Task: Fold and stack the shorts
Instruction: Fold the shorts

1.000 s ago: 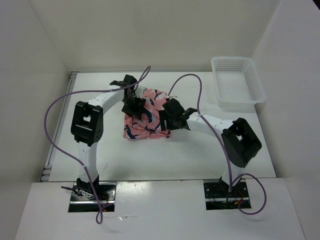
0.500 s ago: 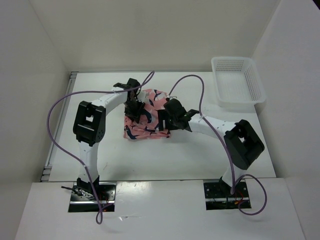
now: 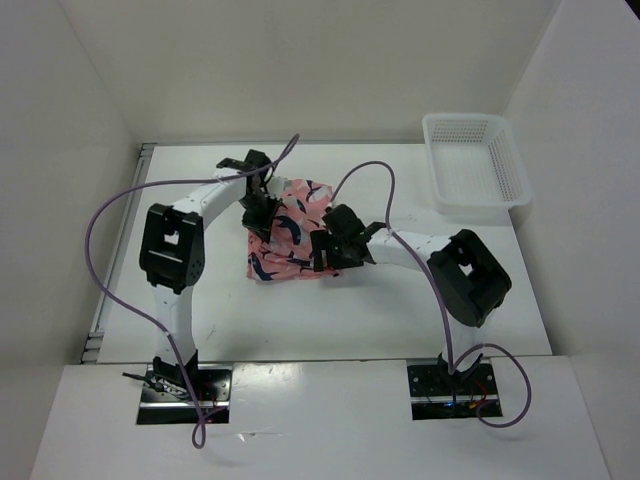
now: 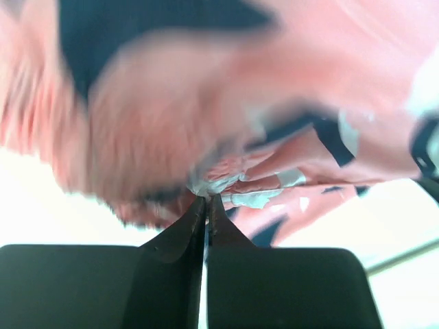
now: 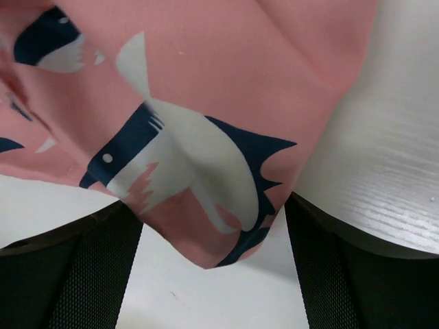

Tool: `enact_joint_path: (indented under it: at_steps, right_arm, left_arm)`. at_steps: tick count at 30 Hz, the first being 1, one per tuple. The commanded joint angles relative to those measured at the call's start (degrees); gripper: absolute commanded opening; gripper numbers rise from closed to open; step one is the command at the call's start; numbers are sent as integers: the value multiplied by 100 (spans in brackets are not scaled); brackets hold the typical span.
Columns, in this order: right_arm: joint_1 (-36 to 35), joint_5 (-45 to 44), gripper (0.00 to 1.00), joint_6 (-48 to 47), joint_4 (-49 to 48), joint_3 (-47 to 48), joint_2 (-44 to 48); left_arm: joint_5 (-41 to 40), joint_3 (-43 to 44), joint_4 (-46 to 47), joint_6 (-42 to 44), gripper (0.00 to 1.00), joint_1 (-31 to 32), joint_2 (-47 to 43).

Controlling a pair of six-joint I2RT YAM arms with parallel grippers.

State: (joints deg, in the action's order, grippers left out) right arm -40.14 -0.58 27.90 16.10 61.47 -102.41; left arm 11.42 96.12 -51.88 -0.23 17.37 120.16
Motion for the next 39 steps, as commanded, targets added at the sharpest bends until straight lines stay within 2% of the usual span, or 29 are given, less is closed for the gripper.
enact_joint_path:
  at_steps: [1,5,9,11,13,15,21,22,23,24,26,28,32,36,39]
  right_arm:
    - [-38,-48,86,-65,34,67,-165]
    - [-38,-153,84,-4,34,14,-165]
    - [15,-153,69,49,-19,-100,-165]
    - [15,-153,69,49,34,-100,-165]
    - [15,-153,75,-29,86,-162,-43]
    - [15,-74,76,-240,156,-215,80]
    - [15,242,76,-1057,289,-92,1459]
    - [15,242,73,-1059,228,4,1591]
    - [76,242,64,-1137,44,257,1662]
    - [77,242,62,-1138,-53,434,1602]
    - [260,190,64,-1190,-124,1160,973]
    - [366,190,74,-1190,-64,2073,365]
    - [734,486,78,-1130,-177,3202,-1215]
    - [929,927,84,-1076,-125,4370,-2166]
    - [1034,1164,90,-1076,-72,4811,-2720]
  left_arm:
    - [273,399,-621,23,0,-110,-748]
    - [334,224,-955,23,0,-172,-968]
    - [475,-118,-1219,23,0,-225,-1090]
    - [388,-452,-1080,23,0,-339,-1153]
    - [-250,-1154,-468,23,0,-339,-1153]
    - [-482,-1515,-44,23,0,-339,-1091]
    - [-325,-1622,266,23,0,-339,-1091]
    - [-325,-1622,266,23,0,-339,-1091]
    - [-325,-1622,318,23,0,-339,-1143]
    - [-325,-1622,319,23,0,-339,-1144]
    - [-386,-1675,319,23,0,-339,-1293]
    - [-439,-1727,319,23,0,-339,-1381]
    - [-439,-1781,319,23,0,-339,-1565]
    - [-492,-1694,371,23,0,-339,-1566]
    - [-492,-1553,371,23,0,-339,-1504]
